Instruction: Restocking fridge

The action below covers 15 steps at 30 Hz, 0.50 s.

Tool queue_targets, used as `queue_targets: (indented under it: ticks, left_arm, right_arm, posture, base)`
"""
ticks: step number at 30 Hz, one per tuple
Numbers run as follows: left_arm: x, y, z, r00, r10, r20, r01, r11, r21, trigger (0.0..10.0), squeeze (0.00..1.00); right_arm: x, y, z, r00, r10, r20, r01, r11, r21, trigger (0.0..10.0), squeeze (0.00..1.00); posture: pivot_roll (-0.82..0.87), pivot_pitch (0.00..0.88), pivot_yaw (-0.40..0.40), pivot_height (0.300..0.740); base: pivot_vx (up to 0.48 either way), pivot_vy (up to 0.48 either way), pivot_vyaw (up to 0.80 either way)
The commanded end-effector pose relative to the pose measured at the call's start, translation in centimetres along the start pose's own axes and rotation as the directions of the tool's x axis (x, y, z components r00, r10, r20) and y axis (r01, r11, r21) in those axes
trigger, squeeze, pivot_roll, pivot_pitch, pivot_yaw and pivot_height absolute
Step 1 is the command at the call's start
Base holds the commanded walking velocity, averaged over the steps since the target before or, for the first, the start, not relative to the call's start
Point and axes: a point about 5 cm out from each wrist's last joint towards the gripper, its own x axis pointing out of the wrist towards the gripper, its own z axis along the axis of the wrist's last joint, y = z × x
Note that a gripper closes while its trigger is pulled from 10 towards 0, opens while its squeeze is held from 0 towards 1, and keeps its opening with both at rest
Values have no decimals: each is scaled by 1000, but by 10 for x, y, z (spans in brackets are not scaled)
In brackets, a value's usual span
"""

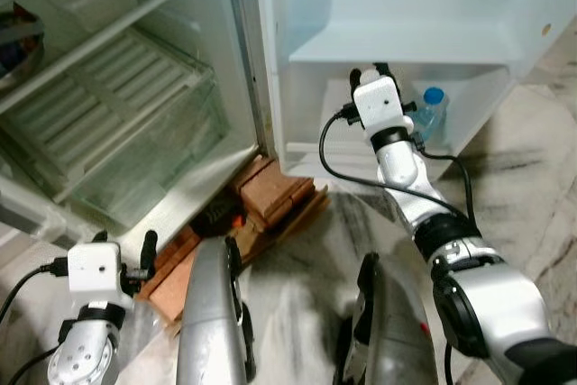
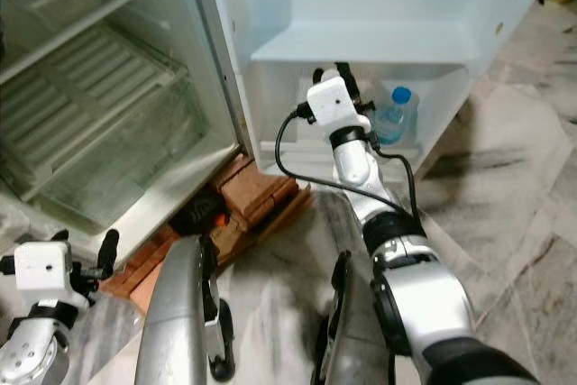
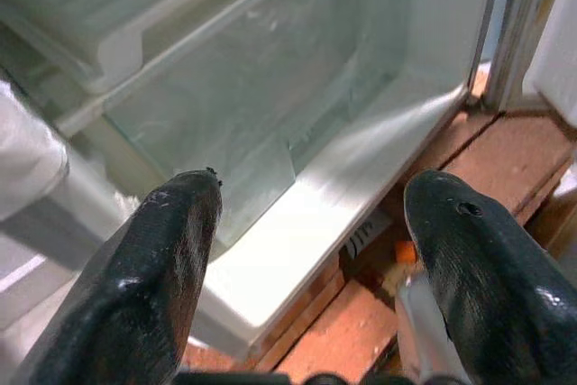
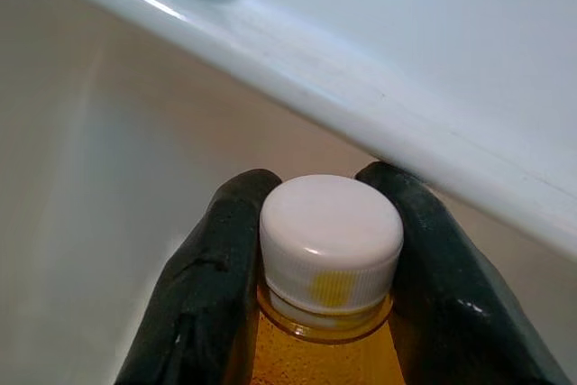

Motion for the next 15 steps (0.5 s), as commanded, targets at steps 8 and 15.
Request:
queue_targets:
  ticks: [8,15]
  left_arm:
    - [-11,8,-1,999,1,-34,0,1000,20,10000,0]
    - [-23,8,-2,998,-10,-64,11,1000,20,10000,0]
  right_arm:
    - [2,6,1,998,60,23,-57,989,-138,10000,0]
    - [8,11,8,995,86,47,-77,983,-166,10000,0]
  posture:
    - [366,247,59,539]
    - [387,275,61,539]
  base:
    - [0,0,0]
    - [0,0,0]
